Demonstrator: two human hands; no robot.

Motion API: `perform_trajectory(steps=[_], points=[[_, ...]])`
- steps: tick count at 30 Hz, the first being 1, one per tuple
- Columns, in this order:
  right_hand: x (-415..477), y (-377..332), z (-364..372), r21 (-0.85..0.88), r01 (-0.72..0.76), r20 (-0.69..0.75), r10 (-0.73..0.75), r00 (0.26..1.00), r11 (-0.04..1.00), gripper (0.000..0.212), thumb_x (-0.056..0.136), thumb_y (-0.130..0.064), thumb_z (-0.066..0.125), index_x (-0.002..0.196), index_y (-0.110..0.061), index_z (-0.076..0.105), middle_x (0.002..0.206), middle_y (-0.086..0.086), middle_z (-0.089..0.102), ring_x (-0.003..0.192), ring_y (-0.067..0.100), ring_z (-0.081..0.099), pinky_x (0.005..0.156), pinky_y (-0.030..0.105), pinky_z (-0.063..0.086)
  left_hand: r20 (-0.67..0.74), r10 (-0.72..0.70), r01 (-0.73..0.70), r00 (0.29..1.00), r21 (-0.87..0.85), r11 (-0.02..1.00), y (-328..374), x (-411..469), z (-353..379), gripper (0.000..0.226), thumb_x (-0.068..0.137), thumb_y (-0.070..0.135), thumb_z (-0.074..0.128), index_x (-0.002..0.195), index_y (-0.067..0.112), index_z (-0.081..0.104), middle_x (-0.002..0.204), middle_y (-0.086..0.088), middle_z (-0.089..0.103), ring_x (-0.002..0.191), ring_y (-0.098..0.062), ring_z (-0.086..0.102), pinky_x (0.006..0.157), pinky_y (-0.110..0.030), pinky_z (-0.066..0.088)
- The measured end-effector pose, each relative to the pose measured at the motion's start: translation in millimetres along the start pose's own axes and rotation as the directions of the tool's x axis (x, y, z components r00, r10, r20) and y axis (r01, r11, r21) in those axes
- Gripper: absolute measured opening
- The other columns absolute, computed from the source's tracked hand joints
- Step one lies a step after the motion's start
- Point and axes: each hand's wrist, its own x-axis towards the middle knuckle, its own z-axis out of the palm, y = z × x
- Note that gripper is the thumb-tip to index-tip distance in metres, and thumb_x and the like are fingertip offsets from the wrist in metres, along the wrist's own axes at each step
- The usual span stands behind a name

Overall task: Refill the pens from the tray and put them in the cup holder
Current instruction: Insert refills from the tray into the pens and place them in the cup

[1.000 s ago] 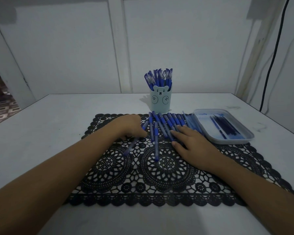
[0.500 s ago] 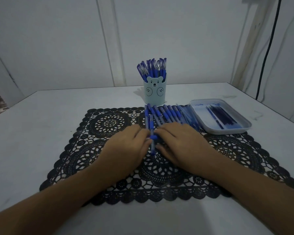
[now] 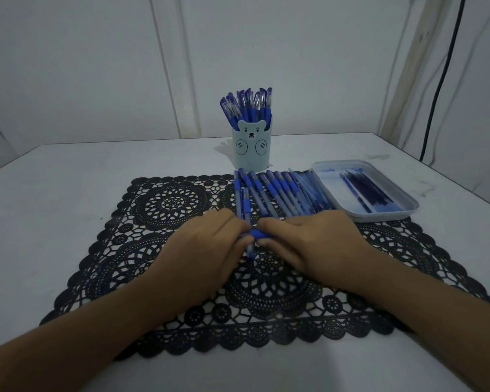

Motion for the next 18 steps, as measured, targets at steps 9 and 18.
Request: perform_trajectory(steps=[9,18], points=[[-4,9,3,0.137,-0.195,0.078,0.185,0.980,0.971,0.020,0.093,-0.015,0.045,0.107,-0.009,0.057,0.102,0.005,0.053,0.081,0.018,0.054,0.070,0.023,0.043,-0.141,-0.273,0.250,0.952,-0.164,0.954,-13,0,7,0.025,0.088,0.033,0.039,0.087,0.015,0.056,0.074,0.006,0.049,0.065,-0.008,0.041,0.066,-0.016,0.037],[-1,2,-10,0.378,-0.285,-0.104,0.346,0.932,0.881,0.042,0.089,-0.054,0.022,0.058,-0.031,0.039,0.051,-0.013,0.042,0.053,0.007,0.045,0.058,0.019,0.025,-0.135,-0.080,0.063,0.988,-0.121,0.991,-4,2,1,0.025,0.090,0.024,0.044,0.093,0.007,0.062,0.080,0.010,0.047,0.069,-0.002,0.039,0.066,-0.013,0.036]])
